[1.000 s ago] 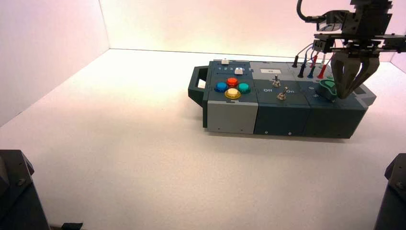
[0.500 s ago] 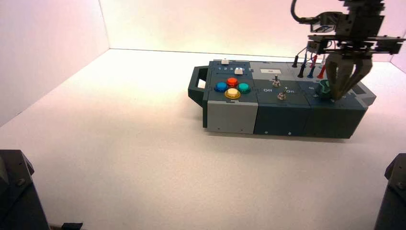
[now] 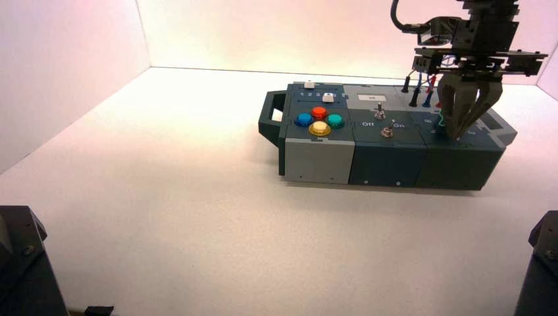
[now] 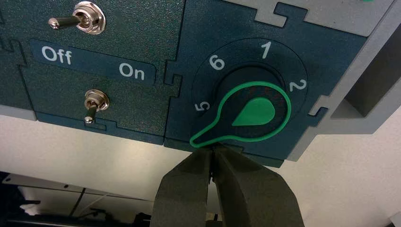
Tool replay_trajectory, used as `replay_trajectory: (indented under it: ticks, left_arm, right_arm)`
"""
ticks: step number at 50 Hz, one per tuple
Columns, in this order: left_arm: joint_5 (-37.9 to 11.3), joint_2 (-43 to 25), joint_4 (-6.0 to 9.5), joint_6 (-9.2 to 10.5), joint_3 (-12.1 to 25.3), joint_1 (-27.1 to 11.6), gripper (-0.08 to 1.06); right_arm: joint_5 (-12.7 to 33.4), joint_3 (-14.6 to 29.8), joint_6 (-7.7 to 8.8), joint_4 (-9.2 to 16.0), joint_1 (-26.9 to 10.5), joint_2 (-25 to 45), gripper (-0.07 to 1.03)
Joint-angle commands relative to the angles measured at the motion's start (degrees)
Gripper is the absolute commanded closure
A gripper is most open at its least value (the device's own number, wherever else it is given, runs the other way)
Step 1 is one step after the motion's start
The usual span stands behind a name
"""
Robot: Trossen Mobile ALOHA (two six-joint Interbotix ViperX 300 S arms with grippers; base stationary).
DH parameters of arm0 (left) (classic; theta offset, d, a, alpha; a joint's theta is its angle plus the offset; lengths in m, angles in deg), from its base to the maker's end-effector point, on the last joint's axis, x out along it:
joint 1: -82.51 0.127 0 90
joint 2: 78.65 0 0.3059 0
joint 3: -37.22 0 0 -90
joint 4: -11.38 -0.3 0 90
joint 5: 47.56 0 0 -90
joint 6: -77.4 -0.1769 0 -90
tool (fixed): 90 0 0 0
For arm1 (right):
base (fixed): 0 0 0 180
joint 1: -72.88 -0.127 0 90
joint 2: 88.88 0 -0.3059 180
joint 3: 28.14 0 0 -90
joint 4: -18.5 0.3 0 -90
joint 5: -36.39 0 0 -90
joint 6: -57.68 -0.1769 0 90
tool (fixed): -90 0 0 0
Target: Turn the knob to position 5.
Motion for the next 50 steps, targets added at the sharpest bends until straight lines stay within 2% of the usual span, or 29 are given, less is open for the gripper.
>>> replay_trajectory:
  ticks: [1, 50]
  left_arm:
    - [0.6, 0.2, -0.09, -0.35, 0.9, 0.2, 1.01]
    - [0.7, 0.3, -0.09, -0.70, 0.9, 0.3, 1.01]
  right_arm:
    - [0.2, 1.2, -0.18, 0.2, -0.4, -1.0, 0.99]
    - [0.3, 2.9, -0.18, 0.6, -0.4, -0.2, 0.99]
